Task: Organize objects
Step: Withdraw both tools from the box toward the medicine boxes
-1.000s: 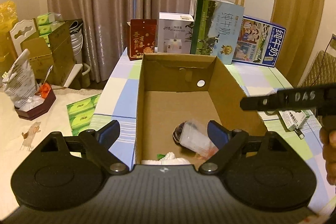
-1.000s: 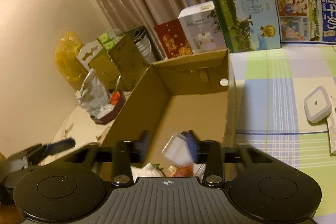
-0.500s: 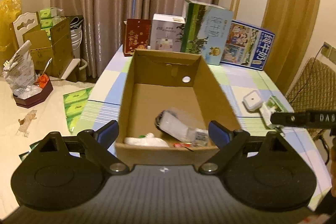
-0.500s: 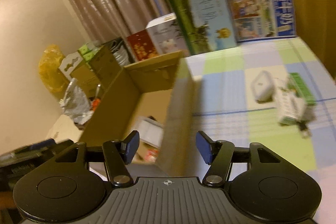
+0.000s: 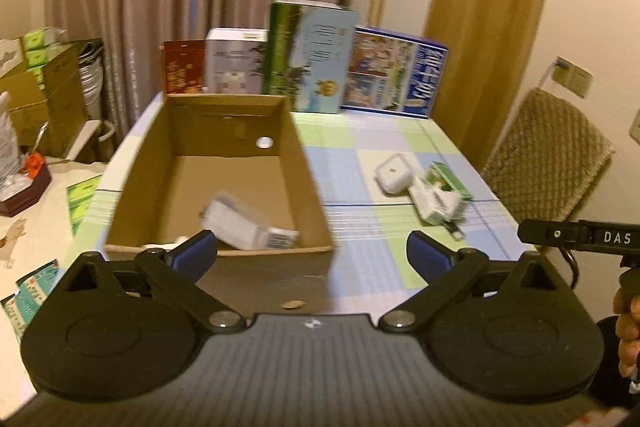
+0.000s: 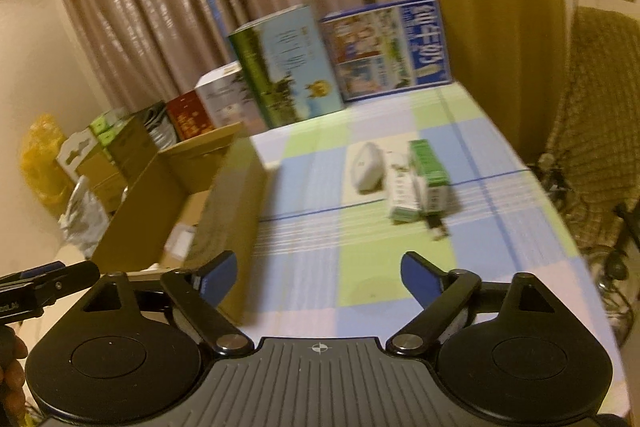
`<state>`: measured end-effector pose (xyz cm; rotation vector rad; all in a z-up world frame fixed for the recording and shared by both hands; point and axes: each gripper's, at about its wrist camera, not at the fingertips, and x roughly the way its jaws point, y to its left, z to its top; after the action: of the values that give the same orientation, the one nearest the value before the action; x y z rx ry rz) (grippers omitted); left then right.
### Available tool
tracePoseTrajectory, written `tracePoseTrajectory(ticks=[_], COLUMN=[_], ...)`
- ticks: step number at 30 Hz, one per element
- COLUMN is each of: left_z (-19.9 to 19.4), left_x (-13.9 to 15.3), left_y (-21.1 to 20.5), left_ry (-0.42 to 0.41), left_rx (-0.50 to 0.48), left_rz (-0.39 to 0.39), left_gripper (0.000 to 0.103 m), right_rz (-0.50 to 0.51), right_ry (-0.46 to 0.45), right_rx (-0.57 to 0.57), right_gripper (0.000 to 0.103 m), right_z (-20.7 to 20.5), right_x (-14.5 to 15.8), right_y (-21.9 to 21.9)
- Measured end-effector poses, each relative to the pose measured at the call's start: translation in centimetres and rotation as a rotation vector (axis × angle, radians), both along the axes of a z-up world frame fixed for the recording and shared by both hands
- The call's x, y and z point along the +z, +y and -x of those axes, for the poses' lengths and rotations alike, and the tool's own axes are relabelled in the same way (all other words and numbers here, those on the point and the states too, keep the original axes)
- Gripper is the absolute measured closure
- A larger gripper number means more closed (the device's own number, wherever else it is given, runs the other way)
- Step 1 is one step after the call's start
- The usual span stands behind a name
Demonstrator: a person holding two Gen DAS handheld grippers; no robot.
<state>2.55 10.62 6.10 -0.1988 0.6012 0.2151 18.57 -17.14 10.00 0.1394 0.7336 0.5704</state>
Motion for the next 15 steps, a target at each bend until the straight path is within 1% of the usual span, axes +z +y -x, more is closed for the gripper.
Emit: tracePoseTrajectory(ticks=[7, 15], left_z=[-1.7, -2.6], left_x=[0.1, -0.4], left_y=[-3.8, -5.8], left_ry=[0.01, 0.036], left_rx=[-0.065, -0.074], left_rz=[-0.016, -0.022], left_gripper=[0.001, 0.001], right_rz=[0.003, 0.009], right_ry=[-0.002, -0.015], right_rx=[-0.05, -0.077], right_gripper=[0.01, 0.007], right_z=[0.0, 0.0], right_x=[0.2, 0.3], right_y=[-3.3, -5.5])
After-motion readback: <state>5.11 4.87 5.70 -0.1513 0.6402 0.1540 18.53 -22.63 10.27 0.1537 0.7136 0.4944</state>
